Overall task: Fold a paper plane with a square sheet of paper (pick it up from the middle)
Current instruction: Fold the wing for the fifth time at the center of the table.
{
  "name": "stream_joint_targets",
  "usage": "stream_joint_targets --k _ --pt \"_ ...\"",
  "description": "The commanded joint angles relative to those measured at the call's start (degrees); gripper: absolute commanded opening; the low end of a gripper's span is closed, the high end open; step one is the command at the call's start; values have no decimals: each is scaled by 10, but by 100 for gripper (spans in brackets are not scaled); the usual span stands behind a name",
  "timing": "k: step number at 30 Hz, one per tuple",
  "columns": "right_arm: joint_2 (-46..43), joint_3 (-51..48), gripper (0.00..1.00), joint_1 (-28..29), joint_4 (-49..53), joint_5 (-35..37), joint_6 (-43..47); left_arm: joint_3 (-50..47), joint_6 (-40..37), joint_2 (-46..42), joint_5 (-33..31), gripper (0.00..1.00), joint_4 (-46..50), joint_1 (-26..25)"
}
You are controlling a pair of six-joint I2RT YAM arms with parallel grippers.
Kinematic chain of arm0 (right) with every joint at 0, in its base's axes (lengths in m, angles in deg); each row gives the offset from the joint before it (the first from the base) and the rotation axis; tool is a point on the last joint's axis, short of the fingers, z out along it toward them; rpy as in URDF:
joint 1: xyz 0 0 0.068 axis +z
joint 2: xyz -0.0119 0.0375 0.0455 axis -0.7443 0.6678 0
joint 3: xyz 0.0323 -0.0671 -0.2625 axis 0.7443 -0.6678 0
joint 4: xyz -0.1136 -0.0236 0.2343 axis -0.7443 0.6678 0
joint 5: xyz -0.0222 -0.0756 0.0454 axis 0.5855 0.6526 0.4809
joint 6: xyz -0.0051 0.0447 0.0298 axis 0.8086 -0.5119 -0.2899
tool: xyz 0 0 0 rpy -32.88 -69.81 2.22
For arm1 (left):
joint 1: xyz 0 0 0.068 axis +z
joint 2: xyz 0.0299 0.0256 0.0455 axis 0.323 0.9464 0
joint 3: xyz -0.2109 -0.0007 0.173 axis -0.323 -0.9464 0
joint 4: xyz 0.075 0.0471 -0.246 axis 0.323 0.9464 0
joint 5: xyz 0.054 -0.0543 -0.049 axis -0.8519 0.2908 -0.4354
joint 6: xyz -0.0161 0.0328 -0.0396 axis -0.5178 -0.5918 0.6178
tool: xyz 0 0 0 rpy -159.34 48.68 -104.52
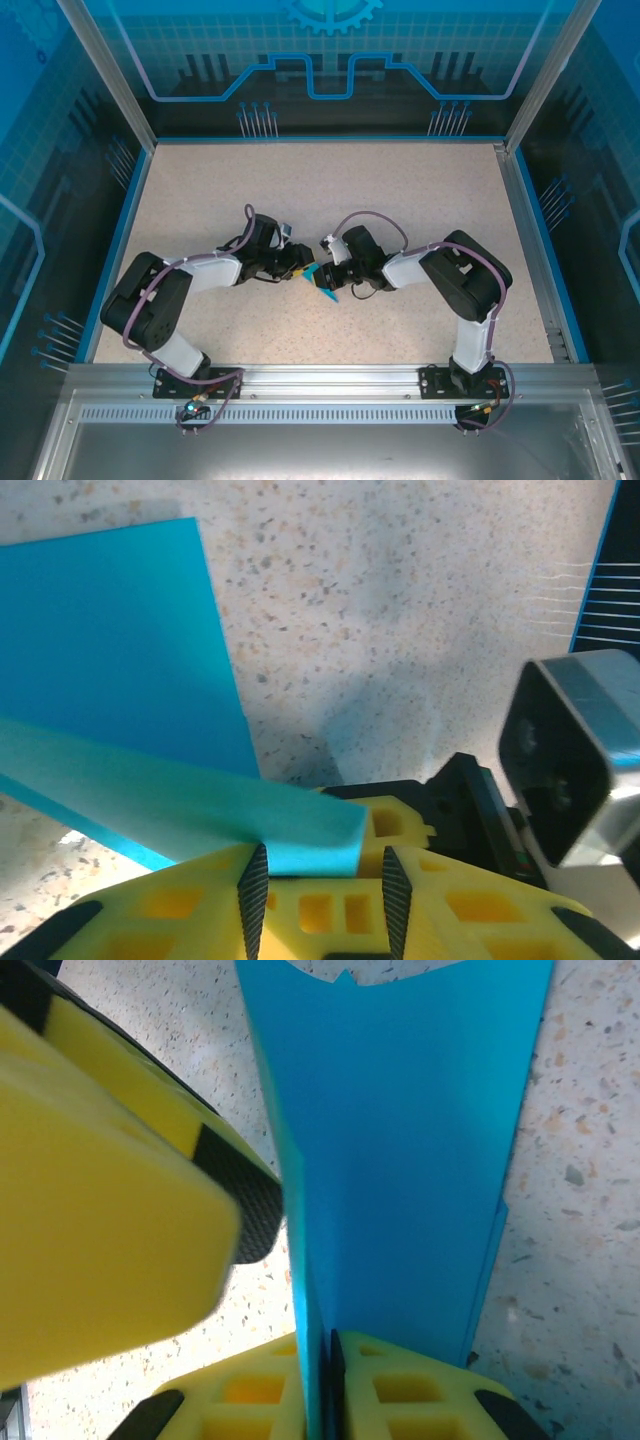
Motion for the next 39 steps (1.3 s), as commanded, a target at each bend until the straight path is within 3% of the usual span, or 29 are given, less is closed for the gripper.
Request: stream_joint_targets --k 1,20,39 --pt "16 10 14 -12 27 -11 -3 16 0 11 7 38 -2 -4" --pt "4 12 22 -28 4 -55 -47 22 -3 31 -12 35 18 -4" --pt "-20 -1 23 -31 0 -60 -49 25 0 28 -4 41 16 -4"
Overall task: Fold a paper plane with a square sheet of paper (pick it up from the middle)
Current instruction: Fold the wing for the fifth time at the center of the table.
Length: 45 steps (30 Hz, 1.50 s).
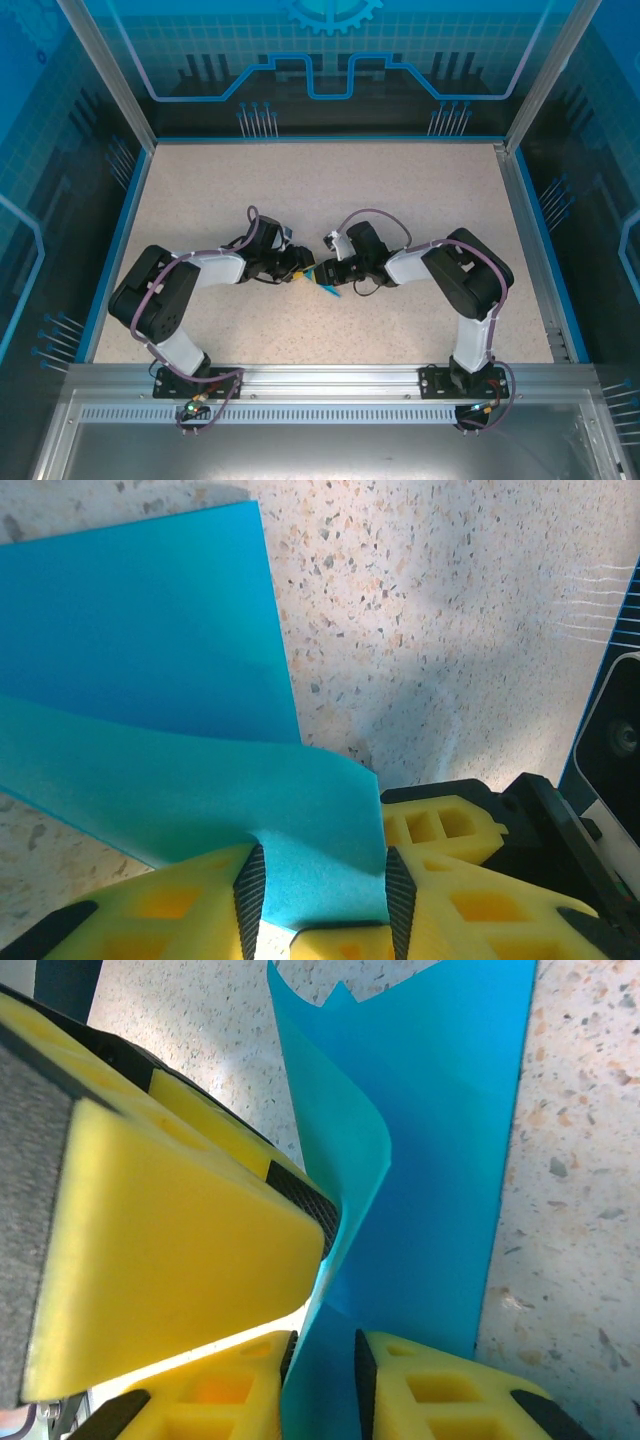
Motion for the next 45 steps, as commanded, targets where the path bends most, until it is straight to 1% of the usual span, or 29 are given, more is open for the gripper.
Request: stream_joint_targets --k 1,5,9,15,23,32,45 --pt "-19 -7 23 -10 -4 -10 -2 17 -1 -5 3 41 11 -4" --pt "-15 -14 22 -9 -8 -9 -6 20 -9 -8 -1 42 18 -3" --pt "-11 -16 16 -9 -6 -6 -15 21 -11 -11 5 44 13 -4" --pt "6 -20 13 -11 -7 -4 -35 20 -21 -37 3 46 21 -4" --pt "23 -18 10 -13 -4 -17 -51 -4 -21 -51 7 49 0 -4" --pt "31 -12 9 -17 8 -30 -66 -11 -22 -37 18 48 -14 -5" --pt "41 5 6 -18 59 -11 -68 -16 -27 -15 17 45 -17 -12"
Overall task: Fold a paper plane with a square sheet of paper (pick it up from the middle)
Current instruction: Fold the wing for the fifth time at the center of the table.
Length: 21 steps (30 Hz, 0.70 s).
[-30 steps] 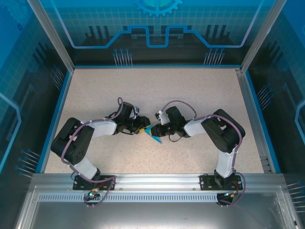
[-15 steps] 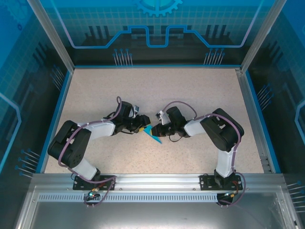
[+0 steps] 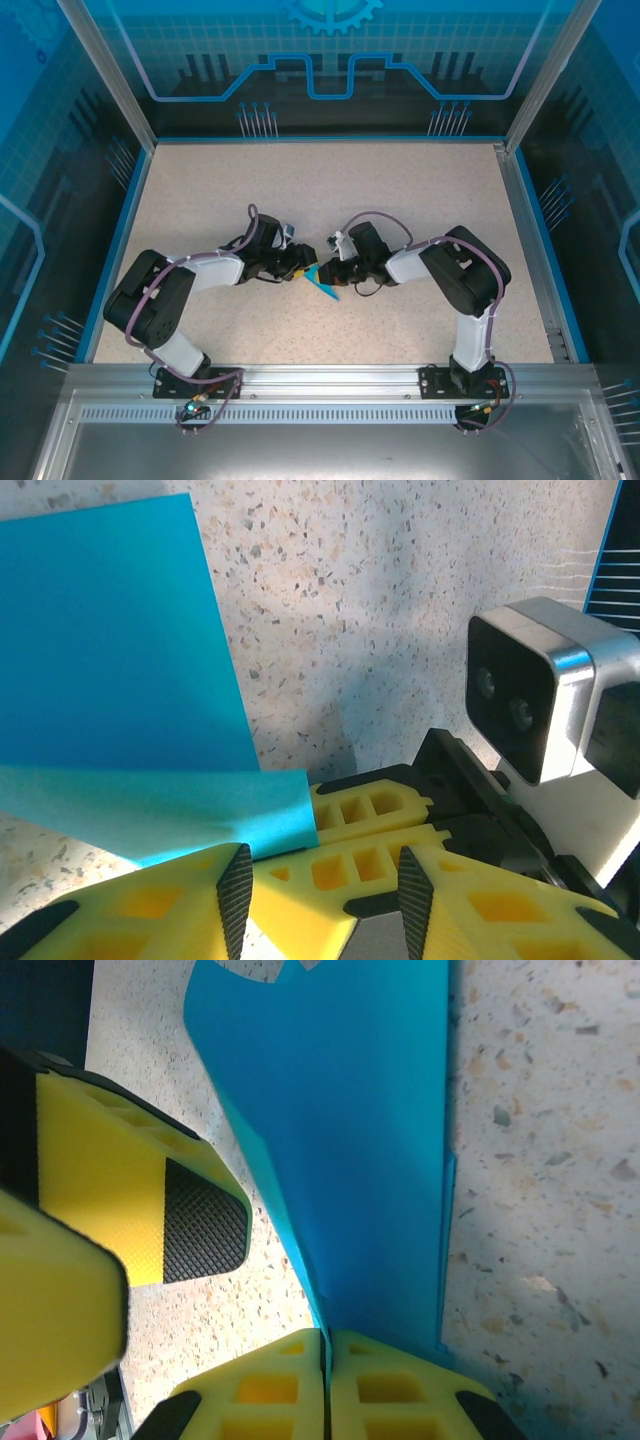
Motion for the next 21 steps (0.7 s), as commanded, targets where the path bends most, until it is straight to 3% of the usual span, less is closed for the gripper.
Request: stream_joint_targets --k 1,21 --pt "25 6 6 -6 57 14 -5 -13 -21 8 8 45 -9 -4" --pt "35 11 4 -17 84 22 -25 -4 -44 29 -23 33 11 -6"
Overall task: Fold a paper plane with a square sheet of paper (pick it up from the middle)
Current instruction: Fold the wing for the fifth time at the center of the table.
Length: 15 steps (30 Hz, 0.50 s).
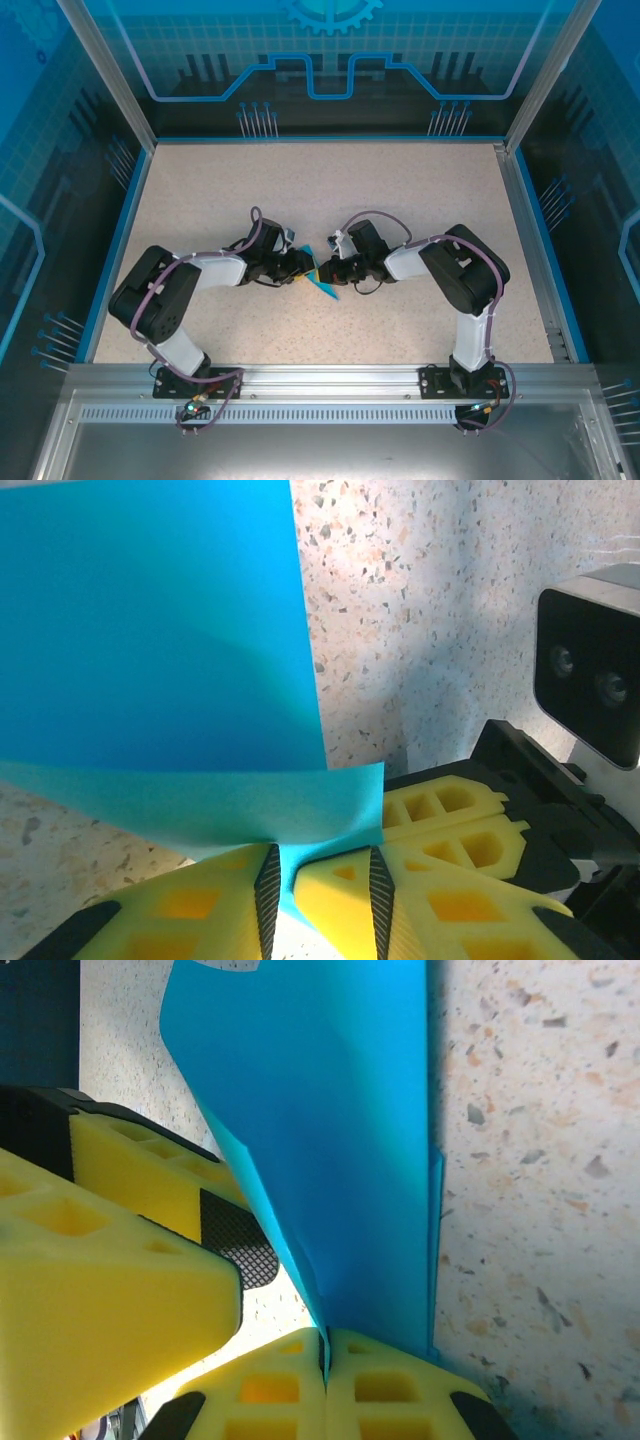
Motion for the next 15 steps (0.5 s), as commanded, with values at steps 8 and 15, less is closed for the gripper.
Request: stream_joint_targets --k 8,15 --pt "28 -4 5 -12 54 21 2 19 -19 27 -15 29 22 -5" --pt "30 0 6 -12 56 17 6 26 -15 36 -33 22 50 -5"
